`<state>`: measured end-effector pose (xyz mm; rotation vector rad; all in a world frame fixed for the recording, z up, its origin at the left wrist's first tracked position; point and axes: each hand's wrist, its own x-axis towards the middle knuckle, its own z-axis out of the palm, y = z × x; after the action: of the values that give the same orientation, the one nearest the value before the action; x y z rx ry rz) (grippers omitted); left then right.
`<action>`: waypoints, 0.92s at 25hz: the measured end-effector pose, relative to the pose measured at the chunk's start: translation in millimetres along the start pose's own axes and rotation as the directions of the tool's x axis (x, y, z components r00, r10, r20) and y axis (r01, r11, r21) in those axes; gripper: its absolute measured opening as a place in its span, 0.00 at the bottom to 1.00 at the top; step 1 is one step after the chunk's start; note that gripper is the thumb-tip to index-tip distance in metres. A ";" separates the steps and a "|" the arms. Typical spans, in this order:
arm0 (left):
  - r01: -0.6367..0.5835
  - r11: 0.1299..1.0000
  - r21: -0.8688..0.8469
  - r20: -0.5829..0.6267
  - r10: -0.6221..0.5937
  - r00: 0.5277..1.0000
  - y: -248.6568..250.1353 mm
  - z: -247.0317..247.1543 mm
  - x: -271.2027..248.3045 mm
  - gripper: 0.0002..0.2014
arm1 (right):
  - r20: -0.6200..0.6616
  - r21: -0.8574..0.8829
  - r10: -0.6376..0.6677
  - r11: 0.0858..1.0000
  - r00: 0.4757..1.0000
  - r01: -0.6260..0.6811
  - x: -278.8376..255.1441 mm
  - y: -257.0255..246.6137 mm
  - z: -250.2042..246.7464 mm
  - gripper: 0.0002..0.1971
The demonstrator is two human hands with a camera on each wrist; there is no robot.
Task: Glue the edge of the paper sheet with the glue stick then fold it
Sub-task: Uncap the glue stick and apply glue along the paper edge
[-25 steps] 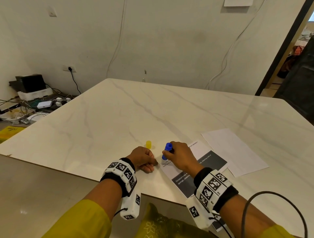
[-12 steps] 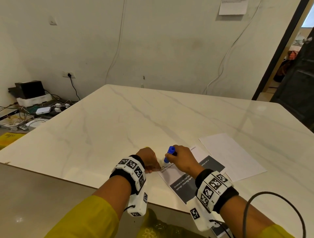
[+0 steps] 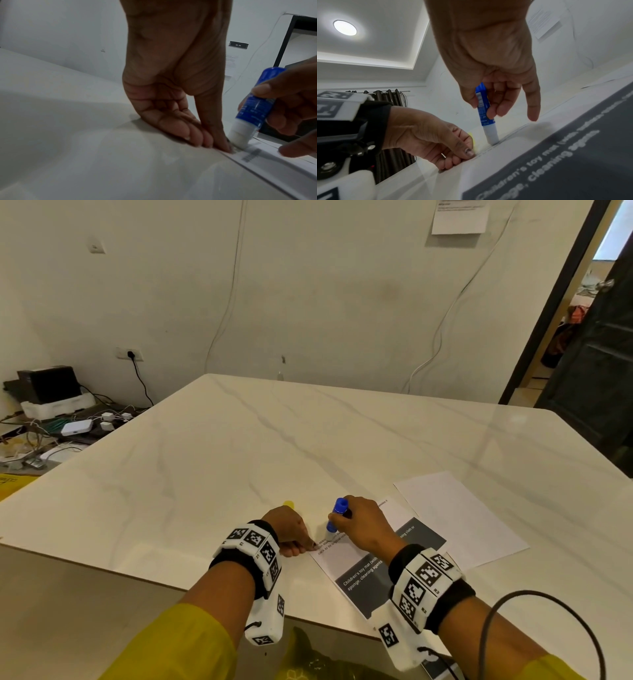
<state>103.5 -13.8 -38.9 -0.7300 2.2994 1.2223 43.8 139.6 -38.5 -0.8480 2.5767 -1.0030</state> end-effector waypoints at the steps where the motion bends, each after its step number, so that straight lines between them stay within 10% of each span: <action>1: 0.000 1.000 -0.006 0.015 0.000 1.000 0.2 -0.7 0.2 0.11 | -0.011 0.007 0.014 1.000 1.000 -0.014 2.4 3.5 -3.2 0.09; 23: 0.047 0.998 -0.035 0.000 -0.047 0.999 2.0 2.7 6.5 0.15 | -0.163 0.079 0.195 0.980 0.967 -0.185 37.9 55.9 -50.3 0.09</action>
<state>97.6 -12.2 -42.9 -0.7930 2.2533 1.2443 -31.7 177.0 -40.5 -0.5066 2.6880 -1.1353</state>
